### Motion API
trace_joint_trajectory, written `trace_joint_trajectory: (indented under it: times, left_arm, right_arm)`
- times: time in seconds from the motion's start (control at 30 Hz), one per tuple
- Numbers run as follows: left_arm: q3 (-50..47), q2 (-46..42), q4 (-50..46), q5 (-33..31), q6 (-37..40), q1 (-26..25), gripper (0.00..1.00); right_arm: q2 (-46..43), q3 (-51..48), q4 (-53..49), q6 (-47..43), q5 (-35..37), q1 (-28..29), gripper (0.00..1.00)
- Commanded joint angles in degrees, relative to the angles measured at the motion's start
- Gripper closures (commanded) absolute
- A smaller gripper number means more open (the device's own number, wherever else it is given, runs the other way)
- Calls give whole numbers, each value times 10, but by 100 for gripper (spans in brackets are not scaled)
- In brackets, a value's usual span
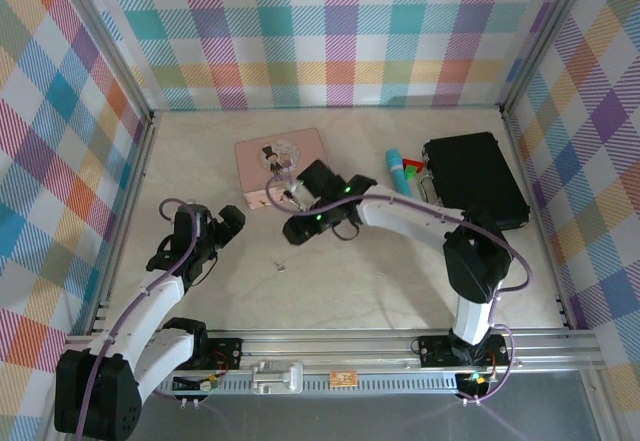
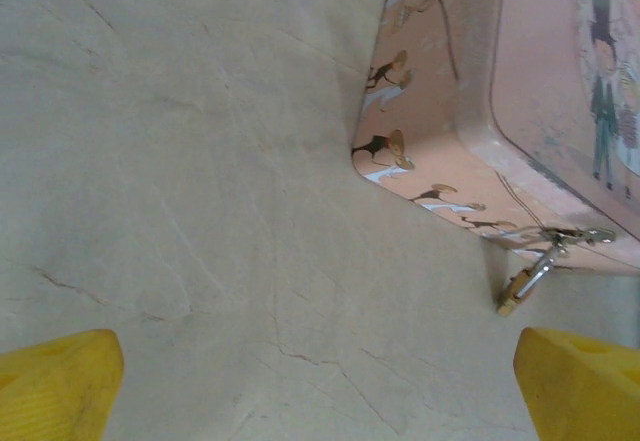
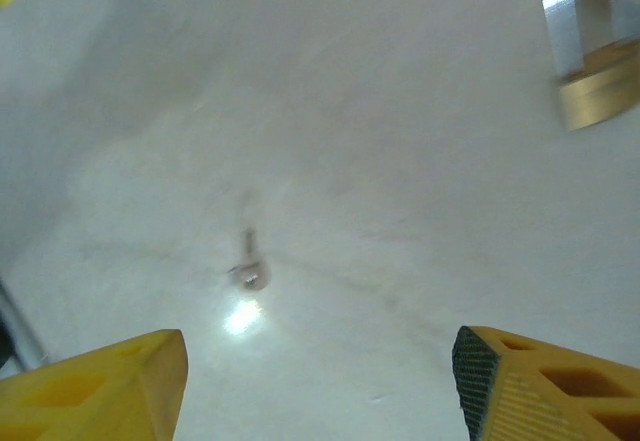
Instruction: Unlock a padlock with a key
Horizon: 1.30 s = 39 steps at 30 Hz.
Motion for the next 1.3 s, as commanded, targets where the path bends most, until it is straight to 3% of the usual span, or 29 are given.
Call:
trace_joint_trajectory:
  times: [0.0,0.2,0.47,0.63,0.9,1.1,1.23,1.27]
  left_arm:
    - [4,13,18,-25,-14,5,0]
    - [-1,7,14,-5,-16,41,0]
    - [-20,-36,-5,2,-20,74,1]
    - [-23,-57,-16,-2,-18,75,0]
    - [-24,-72,-24,-4,-15,76,1]
    - [-27,-77,-26,-3,-20,76,0]
    - [-25,-79,-25,6,-23,76,0]
    - [-24,-81,-27,10,-24,76,0]
  right_arm:
    - [14,-20,28,59,17,38,31]
    - [68,-15,58,99,89,89,41]
    - [154,54,24,176,207,135,39]
    - [172,62,11,204,223,144,39]
    - [156,28,-3,224,213,146,52]
    - [137,0,4,233,214,146,66]
    - [144,5,3,227,206,145,86]
    - [144,2,6,226,205,145,96]
